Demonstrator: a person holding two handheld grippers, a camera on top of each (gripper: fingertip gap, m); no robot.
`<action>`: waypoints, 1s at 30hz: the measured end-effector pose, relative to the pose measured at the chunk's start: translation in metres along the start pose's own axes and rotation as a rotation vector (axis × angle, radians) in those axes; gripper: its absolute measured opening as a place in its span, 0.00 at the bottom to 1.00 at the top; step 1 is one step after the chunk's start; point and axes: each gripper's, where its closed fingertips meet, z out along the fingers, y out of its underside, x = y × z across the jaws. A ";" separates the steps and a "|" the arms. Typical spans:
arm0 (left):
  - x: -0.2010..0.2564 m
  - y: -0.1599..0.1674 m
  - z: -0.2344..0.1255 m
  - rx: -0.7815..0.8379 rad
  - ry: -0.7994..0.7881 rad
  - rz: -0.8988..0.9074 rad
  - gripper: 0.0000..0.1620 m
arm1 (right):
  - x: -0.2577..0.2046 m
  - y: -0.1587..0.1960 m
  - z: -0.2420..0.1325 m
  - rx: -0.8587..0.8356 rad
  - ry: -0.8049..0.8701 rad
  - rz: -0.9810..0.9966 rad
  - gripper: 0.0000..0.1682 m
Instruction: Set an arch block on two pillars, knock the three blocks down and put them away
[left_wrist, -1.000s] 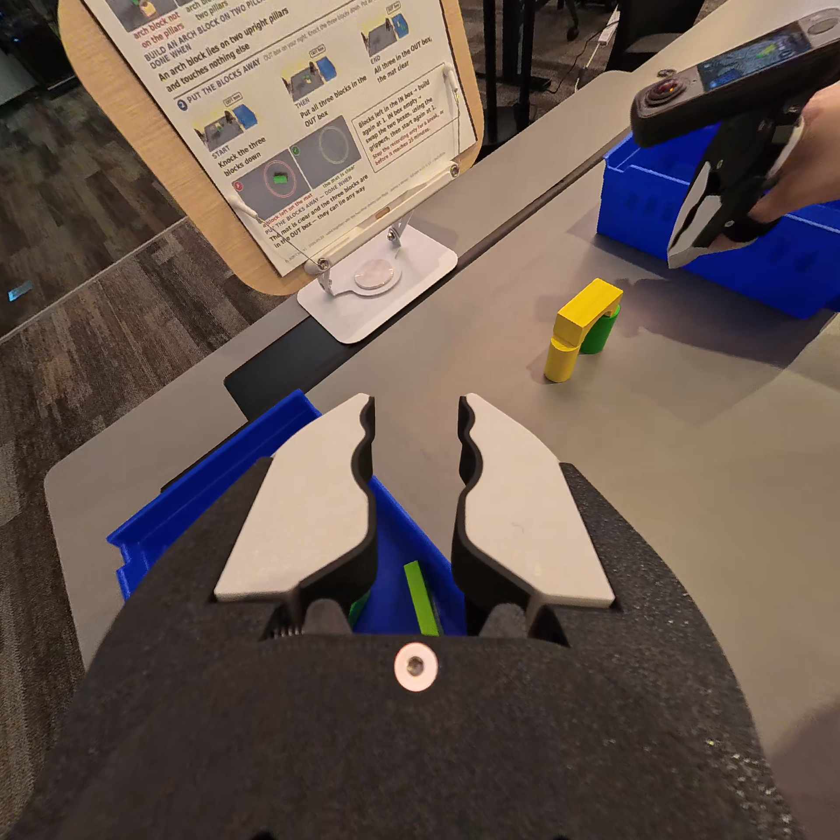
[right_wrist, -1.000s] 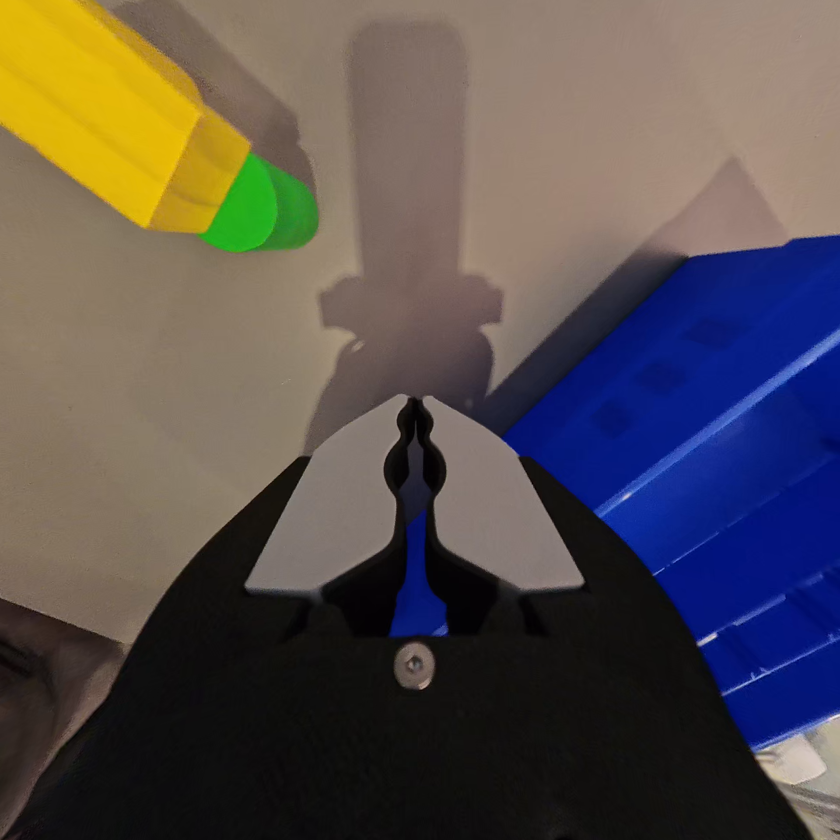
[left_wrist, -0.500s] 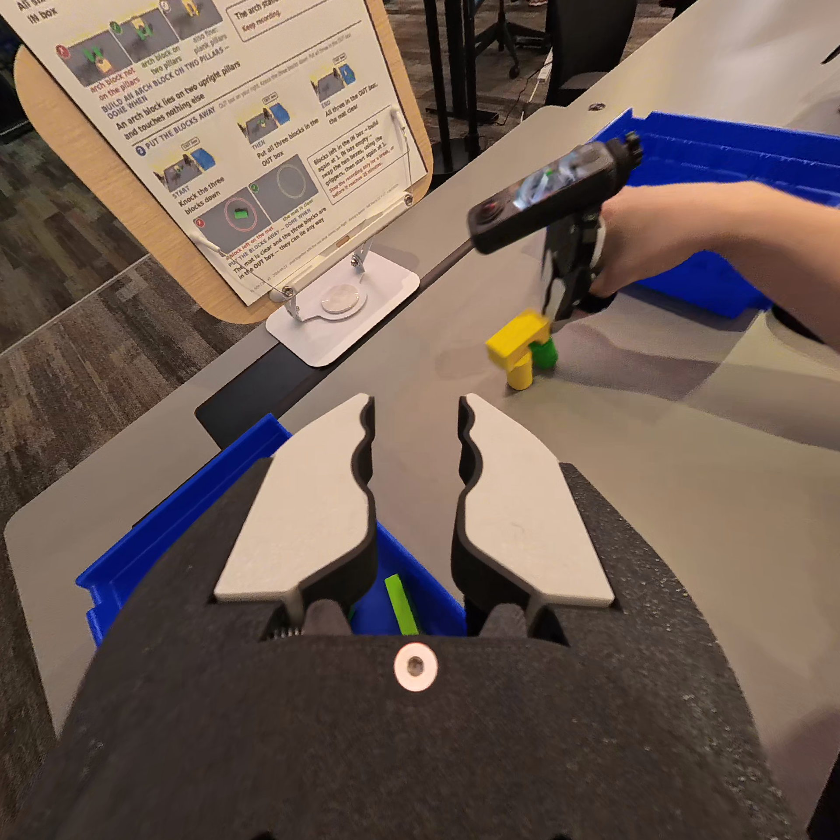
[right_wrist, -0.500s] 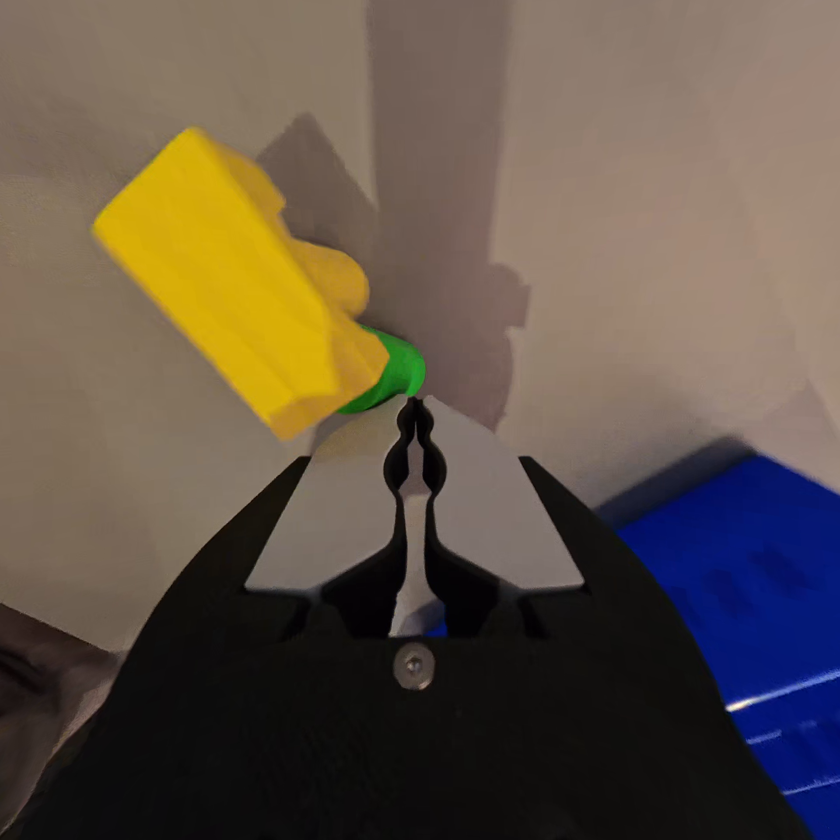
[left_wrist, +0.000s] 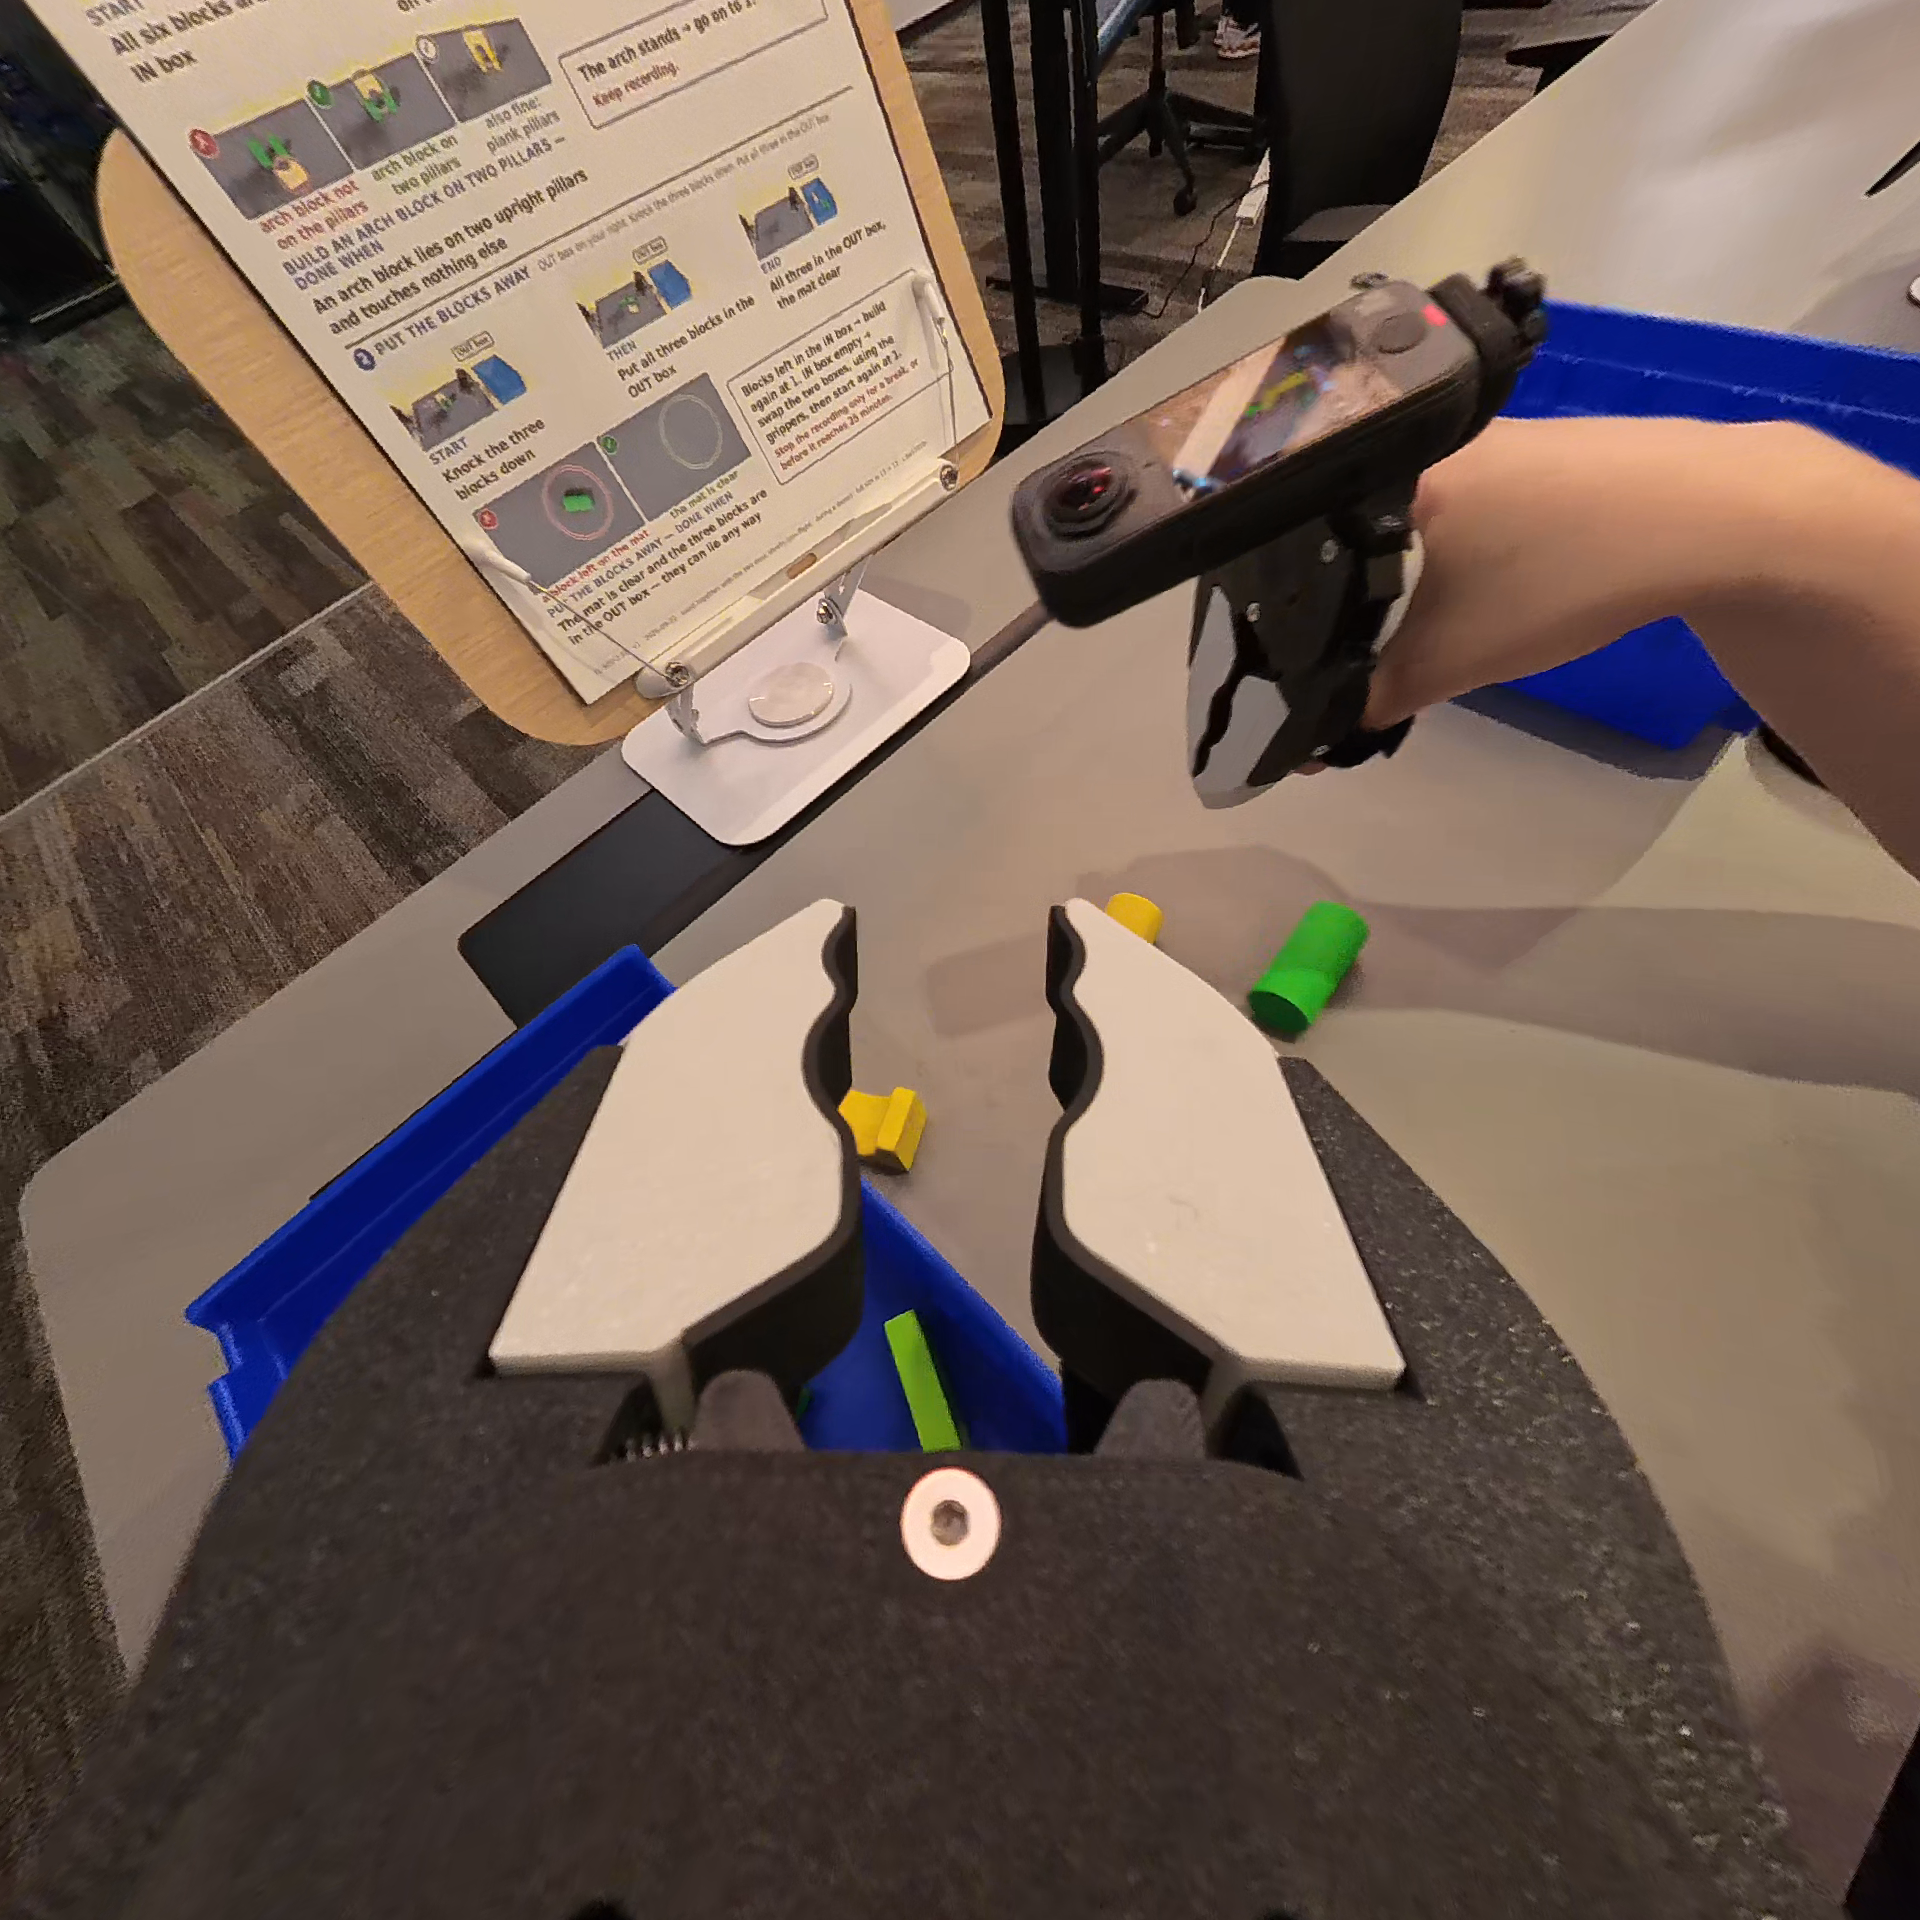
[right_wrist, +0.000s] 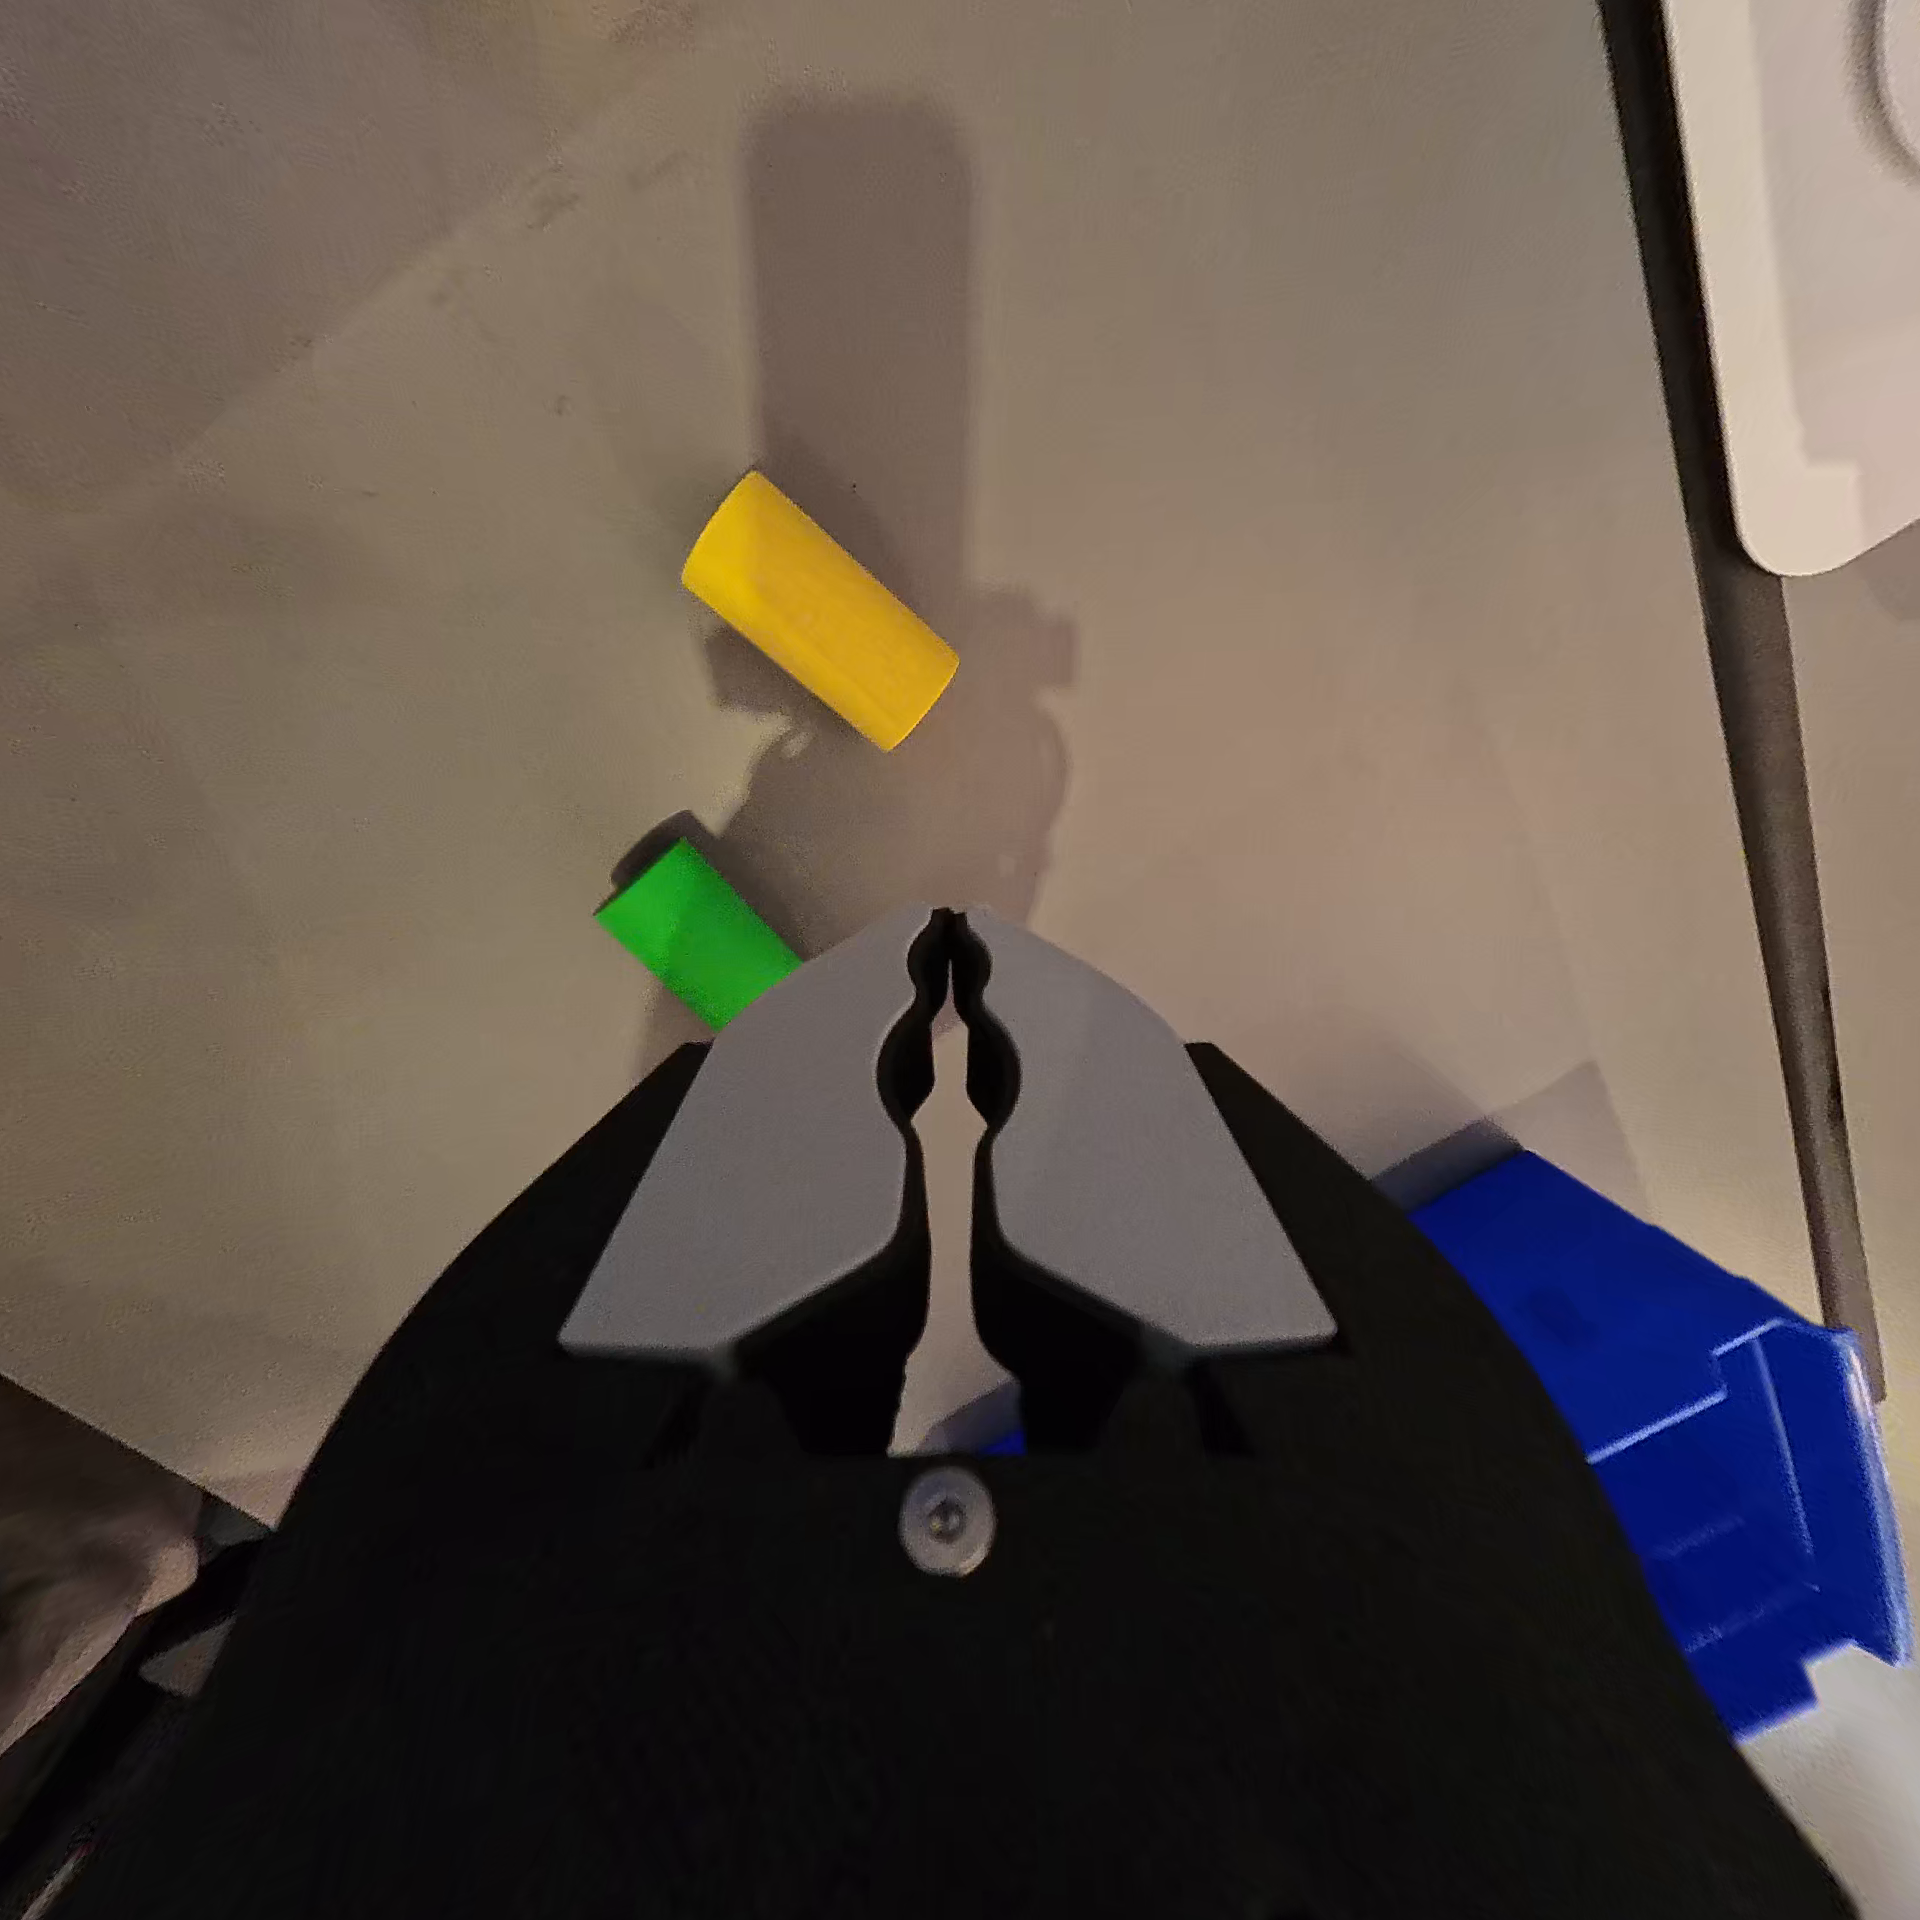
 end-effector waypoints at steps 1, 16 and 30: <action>-0.001 0.000 -0.001 0.004 -0.003 -0.004 0.22 | -0.001 0.003 -0.002 0.017 -0.003 0.004 0.01; -0.009 -0.001 -0.011 0.024 -0.037 -0.023 0.22 | -0.174 0.082 0.005 0.310 -0.332 -0.488 0.01; -0.007 -0.004 -0.019 0.055 -0.023 -0.033 0.22 | -0.197 0.118 0.026 0.203 -0.349 -0.493 0.01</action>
